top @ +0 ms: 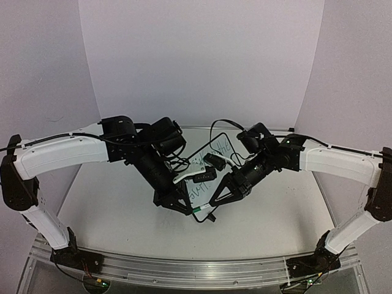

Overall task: Write a sentence on the whiteboard
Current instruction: Insert the whiteboard marker without the cap into the pen cap.

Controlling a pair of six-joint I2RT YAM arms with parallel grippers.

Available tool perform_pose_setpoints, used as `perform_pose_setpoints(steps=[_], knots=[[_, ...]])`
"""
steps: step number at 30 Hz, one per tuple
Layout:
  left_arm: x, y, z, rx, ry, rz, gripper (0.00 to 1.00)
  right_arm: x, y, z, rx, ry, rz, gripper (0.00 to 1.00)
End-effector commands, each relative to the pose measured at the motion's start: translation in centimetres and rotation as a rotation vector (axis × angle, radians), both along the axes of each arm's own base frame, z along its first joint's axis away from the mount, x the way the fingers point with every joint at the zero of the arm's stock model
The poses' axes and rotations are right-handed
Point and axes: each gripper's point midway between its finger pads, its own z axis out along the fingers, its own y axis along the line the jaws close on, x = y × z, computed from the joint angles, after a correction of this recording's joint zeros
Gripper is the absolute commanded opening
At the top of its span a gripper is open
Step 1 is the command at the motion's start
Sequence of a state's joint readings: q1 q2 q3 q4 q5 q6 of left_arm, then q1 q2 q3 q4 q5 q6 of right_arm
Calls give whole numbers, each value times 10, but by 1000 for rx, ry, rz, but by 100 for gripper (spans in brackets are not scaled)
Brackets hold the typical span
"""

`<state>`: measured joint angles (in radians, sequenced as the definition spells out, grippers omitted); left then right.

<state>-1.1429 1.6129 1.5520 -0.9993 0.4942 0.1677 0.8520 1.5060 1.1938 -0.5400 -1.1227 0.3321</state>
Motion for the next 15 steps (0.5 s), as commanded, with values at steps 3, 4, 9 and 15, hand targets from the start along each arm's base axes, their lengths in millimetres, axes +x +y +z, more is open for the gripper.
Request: perform_pose_setpoints(steps=[3,4,9,15], knots=[[21,-59,91,-388,-188,-41,0,-10,17,3,39,-37,68,0],[22,-60,94,-397,-190,-42,0,-11,17,2,39,-36,69,0],[23,-67,104,-433,-202,-47,0,-12,19,0,37,-34,77,0],[24,-69,101,-433,-197,-50,0,-11,18,-1,33,-52,70,0]])
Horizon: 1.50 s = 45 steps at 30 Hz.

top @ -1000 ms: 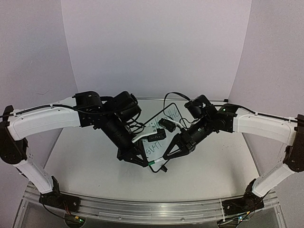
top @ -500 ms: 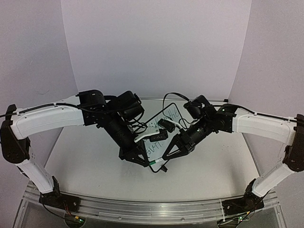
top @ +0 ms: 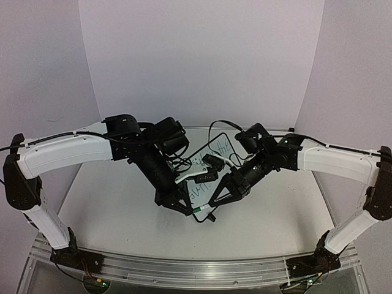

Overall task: Write a sentence on the whiteboard
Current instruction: Insert the whiteboard marker without the cap into the pen cap, then put down the whiteboard marker at the center of the board.

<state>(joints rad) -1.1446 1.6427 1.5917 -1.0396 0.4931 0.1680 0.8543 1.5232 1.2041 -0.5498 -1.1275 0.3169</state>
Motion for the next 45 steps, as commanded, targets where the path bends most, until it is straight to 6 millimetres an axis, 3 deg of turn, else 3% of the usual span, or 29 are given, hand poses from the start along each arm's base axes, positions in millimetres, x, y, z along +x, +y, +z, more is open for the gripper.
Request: perform_pose_setpoints(steps=[1,4,8,12,16,19,24,29,32,36,39,45], knots=[[23,-67,100,-454,-205,-47,0,-10,16,2,34,-71,49,0],[25,-59,90,-412,-202,-27,1,0,13,10,27,-160,-10,0],[37,-39,81,-338,-260,58,20,34,-8,33,15,-282,-176,0],[61,-12,86,-301,-312,184,47,77,-49,51,-31,-366,-384,0],[92,14,97,-308,-322,311,67,114,-88,47,-195,-488,-579,0],[123,35,99,-301,-324,452,75,142,-122,39,-336,-567,-731,0],[201,96,92,-283,-393,879,81,187,-185,0,-548,-628,-913,0],[249,171,68,-352,-354,1228,85,228,-245,-54,-569,-495,-1114,0],[263,215,43,-327,-332,1371,86,244,-276,-73,-549,-456,-1219,0],[270,254,9,-279,-285,1479,86,257,-291,-97,-511,-426,-1281,0],[272,277,-11,-213,-314,1553,87,262,-295,-115,-528,-413,-1287,0],[271,292,-24,-170,-366,1602,88,259,-307,-141,-618,-407,-1291,0]])
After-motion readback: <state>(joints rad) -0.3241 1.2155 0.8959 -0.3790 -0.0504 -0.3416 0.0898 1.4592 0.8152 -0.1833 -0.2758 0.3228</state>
